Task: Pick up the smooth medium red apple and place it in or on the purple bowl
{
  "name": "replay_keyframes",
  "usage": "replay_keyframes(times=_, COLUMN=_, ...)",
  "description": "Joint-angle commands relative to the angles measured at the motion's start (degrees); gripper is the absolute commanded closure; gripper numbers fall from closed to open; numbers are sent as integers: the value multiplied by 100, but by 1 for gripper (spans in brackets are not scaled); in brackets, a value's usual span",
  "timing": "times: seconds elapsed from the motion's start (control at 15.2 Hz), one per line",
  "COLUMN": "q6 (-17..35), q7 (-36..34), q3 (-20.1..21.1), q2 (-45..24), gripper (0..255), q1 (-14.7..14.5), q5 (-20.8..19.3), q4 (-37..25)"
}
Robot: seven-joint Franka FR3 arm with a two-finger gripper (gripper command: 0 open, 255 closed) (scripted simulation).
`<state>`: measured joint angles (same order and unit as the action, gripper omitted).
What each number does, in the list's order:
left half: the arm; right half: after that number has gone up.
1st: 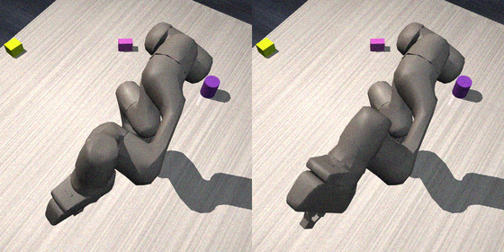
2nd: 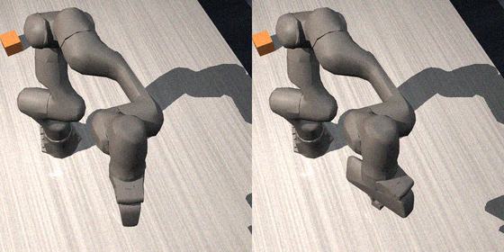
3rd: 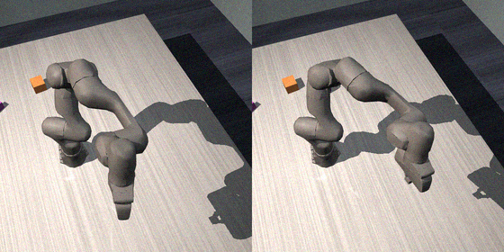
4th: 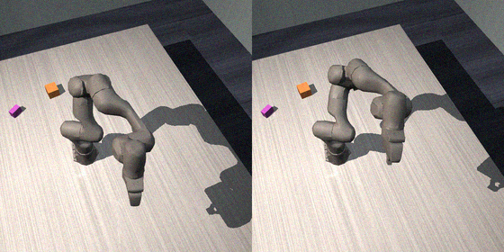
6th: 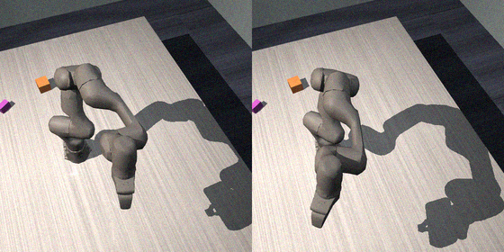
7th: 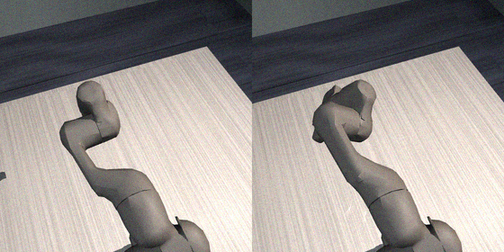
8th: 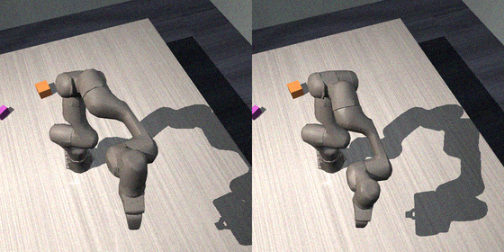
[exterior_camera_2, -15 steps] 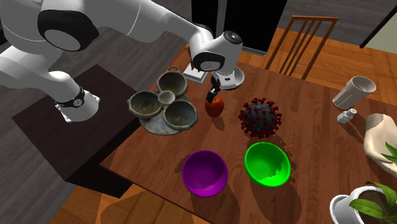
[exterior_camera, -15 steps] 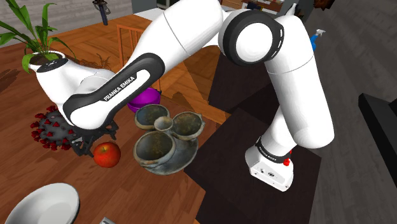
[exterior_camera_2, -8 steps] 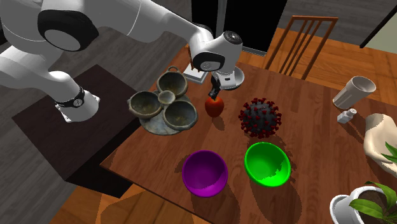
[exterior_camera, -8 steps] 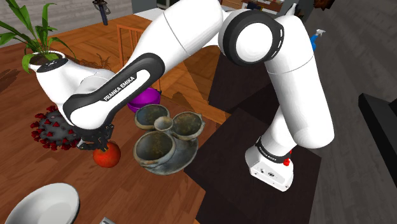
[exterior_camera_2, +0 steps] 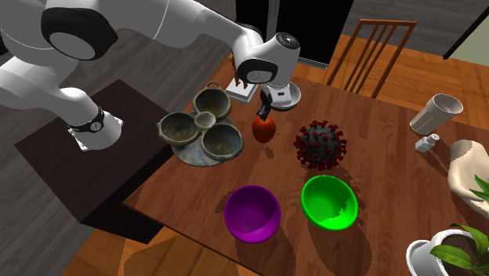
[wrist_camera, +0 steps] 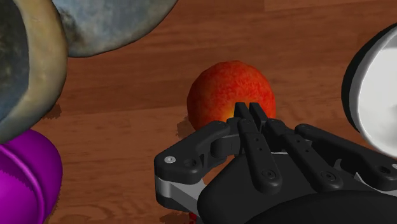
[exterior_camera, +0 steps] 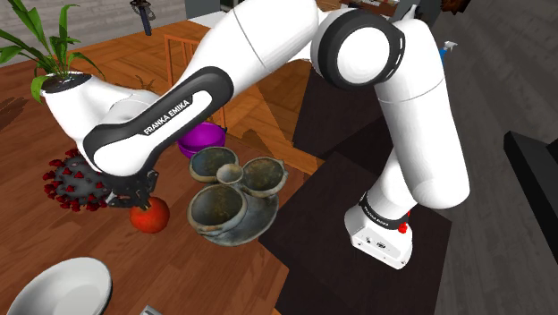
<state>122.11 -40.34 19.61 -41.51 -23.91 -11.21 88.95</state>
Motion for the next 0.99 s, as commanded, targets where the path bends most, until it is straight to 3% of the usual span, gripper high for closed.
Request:
replay_keyframes(times=0.0, q6=-94, q7=12, q3=21, q2=91, gripper=255, q1=17, q5=26, q4=-5)
replay_keyframes(times=0.92, q6=-857, q7=75, q3=152, q2=646, gripper=255, q1=91, q5=204, q4=-230)
